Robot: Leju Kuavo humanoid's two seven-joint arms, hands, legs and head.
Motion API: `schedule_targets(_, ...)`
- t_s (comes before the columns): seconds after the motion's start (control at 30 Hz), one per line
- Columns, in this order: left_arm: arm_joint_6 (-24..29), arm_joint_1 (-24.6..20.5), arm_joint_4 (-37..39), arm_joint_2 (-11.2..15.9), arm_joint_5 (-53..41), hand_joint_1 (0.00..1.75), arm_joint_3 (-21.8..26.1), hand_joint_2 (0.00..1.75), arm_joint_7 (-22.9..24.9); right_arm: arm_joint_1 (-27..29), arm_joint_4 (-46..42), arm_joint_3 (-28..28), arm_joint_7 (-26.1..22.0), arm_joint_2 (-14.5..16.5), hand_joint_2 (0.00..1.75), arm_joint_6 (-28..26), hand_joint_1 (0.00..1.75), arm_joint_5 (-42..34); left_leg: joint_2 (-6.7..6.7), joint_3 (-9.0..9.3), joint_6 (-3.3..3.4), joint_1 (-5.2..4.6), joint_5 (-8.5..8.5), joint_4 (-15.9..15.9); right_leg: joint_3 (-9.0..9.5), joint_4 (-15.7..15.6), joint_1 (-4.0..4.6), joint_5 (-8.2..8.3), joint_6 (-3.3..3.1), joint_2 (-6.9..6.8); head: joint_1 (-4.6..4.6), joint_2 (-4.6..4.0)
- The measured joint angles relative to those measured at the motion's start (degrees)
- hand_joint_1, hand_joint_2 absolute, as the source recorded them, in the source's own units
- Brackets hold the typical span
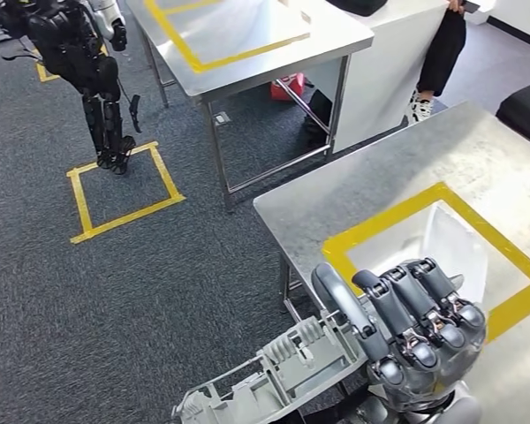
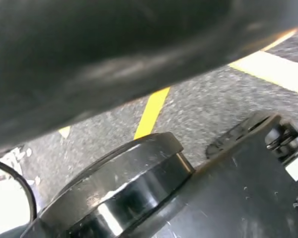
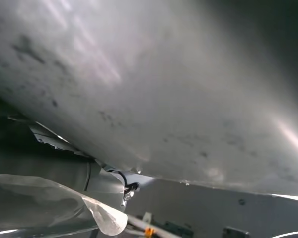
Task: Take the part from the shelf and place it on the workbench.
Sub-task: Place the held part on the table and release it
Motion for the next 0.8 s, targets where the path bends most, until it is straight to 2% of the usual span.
schedule_targets(0.07,-0.12,-0.02,-0.01,0.01,-0.08,0.0,-0.03,0.0,-0.16,-0.02,-0.04,0.0,0.0,0.01,1.75,0.0,1.75,0.0,-2.77,-2.46,-0.36,0.21,-3.42,5.94,0.01,-0.07,-0.08,0.16,-0.47,1.1,-0.21,-0.01)
schedule_targets(0.1,-0.16,0.09,-0.01,0.03,-0.09,0.0,-0.05,0.0,-0.17,-0.02,-0.03,0.0,0.0,0.01,1.75,0.0,1.75,0.0,-3.53,-4.22,-0.37,0.23,-5.09,9.79,-0.01,-0.06,-0.02,0.19,-0.62,1.73,-0.27,-0.01)
schedule_targets(0.13,-0.2,0.25,-0.01,0.04,-0.09,0.0,-0.06,0.0,-0.17,-0.01,-0.03,0.0,0.0,0.01,1.75,0.0,1.75,0.0,-3.88,-5.76,-0.31,0.24,-6.11,12.99,-0.01,-0.05,0.07,0.22,-0.71,2.46,-0.28,-0.01)
schedule_targets(0.17,-0.22,0.38,-0.01,0.04,-0.09,0.0,-0.07,0.0,-0.17,0.01,-0.03,-0.01,0.0,0.01,1.75,0.0,1.75,0.0,-4.08,-6.63,-0.18,0.23,-6.08,14.55,0.01,-0.03,0.14,0.24,-0.74,3.24,-0.28,-0.01)
schedule_targets(0.2,-0.27,0.46,-0.01,0.04,-0.09,0.0,-0.07,0.0,-0.17,0.03,-0.03,-0.01,0.0,0.01,1.75,0.0,1.75,0.0,-4.25,-6.66,-0.01,0.22,-5.04,14.16,0.05,0.0,0.19,0.25,-0.76,4.0,-0.27,-0.01)
schedule_targets(0.23,-0.39,0.48,-0.01,0.03,-0.08,0.0,-0.07,0.0,-0.17,0.04,-0.03,-0.02,0.0,0.01,1.75,0.0,1.75,0.0,-4.63,-5.69,0.24,0.21,-2.98,11.57,0.11,0.04,0.22,0.25,-0.75,4.79,-0.27,-0.01)
schedule_targets(0.3,-0.72,0.42,-0.01,0.08,-0.01,0.0,-0.07,0.0,-0.19,0.01,-0.03,-0.02,-0.01,0.01,1.75,0.0,1.75,0.0,-6.74,-2.7,0.75,0.28,1.0,4.17,0.12,0.2,0.25,0.25,-0.66,6.15,-0.26,-0.01)
schedule_targets(0.33,-0.87,0.38,-0.01,0.1,0.07,0.0,-0.07,0.0,-0.2,0.0,-0.03,-0.02,-0.02,0.01,1.75,0.0,1.75,0.0,-7.78,-1.46,0.92,0.3,2.04,1.2,-0.05,0.3,0.21,0.29,-0.49,6.79,-0.28,-0.01)
schedule_targets(0.37,-0.97,0.34,-0.01,0.11,0.15,0.0,-0.07,0.0,-0.2,0.01,-0.03,-0.02,-0.03,0.01,1.75,0.0,1.75,0.0,-8.5,-0.91,1.01,0.29,2.21,-0.26,-0.31,0.36,0.13,0.38,-0.23,7.31,-0.25,-0.01)
schedule_targets(0.4,-1.04,0.3,-0.01,0.12,0.21,0.0,-0.07,0.0,-0.21,0.03,-0.03,-0.02,-0.04,0.01,1.75,0.0,1.75,0.0,-8.59,-0.76,1.08,0.22,2.01,-0.67,-0.57,0.36,0.02,0.52,0.12,7.82,-0.25,-0.01)
schedule_targets(0.43,-1.07,0.25,-0.01,0.1,0.26,0.0,-0.06,0.0,-0.21,0.06,-0.04,-0.03,-0.04,0.01,1.75,0.0,1.75,0.0,-8.14,-0.68,1.23,0.18,2.05,-0.99,-0.9,0.26,-0.12,0.66,0.52,8.33,-0.24,-0.01)
schedule_targets(0.47,-1.09,0.18,-0.01,0.08,0.28,0.0,-0.05,0.0,-0.21,0.11,-0.04,-0.04,-0.03,0.01,1.75,0.0,1.75,0.0,-7.58,-0.63,1.49,0.19,2.24,-1.26,-1.23,0.41,-0.17,0.52,0.83,8.01,-0.21,-0.01)
schedule_targets(0.53,-1.09,0.09,-0.01,0.03,0.32,0.0,-0.04,0.0,-0.23,0.06,-0.05,-0.09,-0.02,0.01,1.75,0.0,1.75,0.0,-6.29,-0.52,2.12,0.31,2.6,-1.87,-2.87,3.15,-0.04,-1.41,1.35,5.4,0.02,-0.01)
schedule_targets(0.57,-1.11,0.11,-0.01,0.02,0.32,0.0,-0.04,0.0,-0.24,0.06,-0.05,-0.1,-0.02,0.01,1.75,-0.01,1.75,0.0,-5.57,-0.5,2.31,0.29,2.67,-2.0,-4.33,6.29,-0.01,-3.21,1.53,3.63,0.16,-0.01)
schedule_targets(0.6,-1.14,0.2,-0.01,0.01,0.32,0.0,-0.04,0.0,-0.25,0.03,-0.04,-0.11,-0.02,0.01,1.75,-0.01,1.75,0.0,-4.86,-0.54,2.42,0.24,2.65,-2.02,-6.13,10.12,-0.02,-5.13,1.76,2.5,0.3,-0.01)
schedule_targets(0.63,-1.17,0.32,-0.01,0.01,0.33,0.0,-0.04,0.0,-0.26,0.07,-0.04,-0.11,-0.02,0.01,1.75,-0.01,1.75,0.0,-4.06,-0.56,2.45,0.21,2.63,-2.01,-7.8,13.72,-0.09,-6.58,1.98,2.04,0.34,-0.01)
schedule_targets(0.67,-1.19,0.42,-0.01,0.01,0.33,0.0,-0.05,0.0,-0.26,0.1,-0.03,-0.11,-0.02,0.01,1.75,0.0,1.75,0.0,-3.26,-0.57,2.45,0.18,2.6,-2.0,-8.81,15.95,-0.19,-7.12,2.16,1.84,0.35,-0.01)
schedule_targets(0.7,-1.2,0.45,-0.01,0.0,0.33,0.0,-0.05,0.0,-0.26,0.11,-0.03,-0.11,-0.01,0.01,1.75,0.0,1.75,0.0,-2.55,-0.58,2.44,0.18,2.57,-1.98,-8.85,16.23,-0.27,-6.67,2.3,1.7,0.36,-0.01)
schedule_targets(0.73,-1.2,0.4,-0.01,-0.03,0.33,0.0,-0.06,0.0,-0.26,0.12,-0.03,-0.11,-0.01,0.01,1.75,0.0,1.75,0.0,-1.89,-0.53,2.37,0.19,2.53,-1.98,-7.54,13.96,-0.36,-5.16,2.37,1.38,0.36,-0.01)
schedule_targets(0.8,-1.2,0.25,-0.01,-0.08,0.33,0.0,-0.05,0.0,-0.26,0.1,-0.03,-0.11,-0.01,0.01,1.75,-0.02,1.75,0.0,-0.79,-0.34,2.04,0.06,2.32,-1.93,-2.85,5.68,-0.25,-1.82,2.28,-0.65,0.39,-0.01)
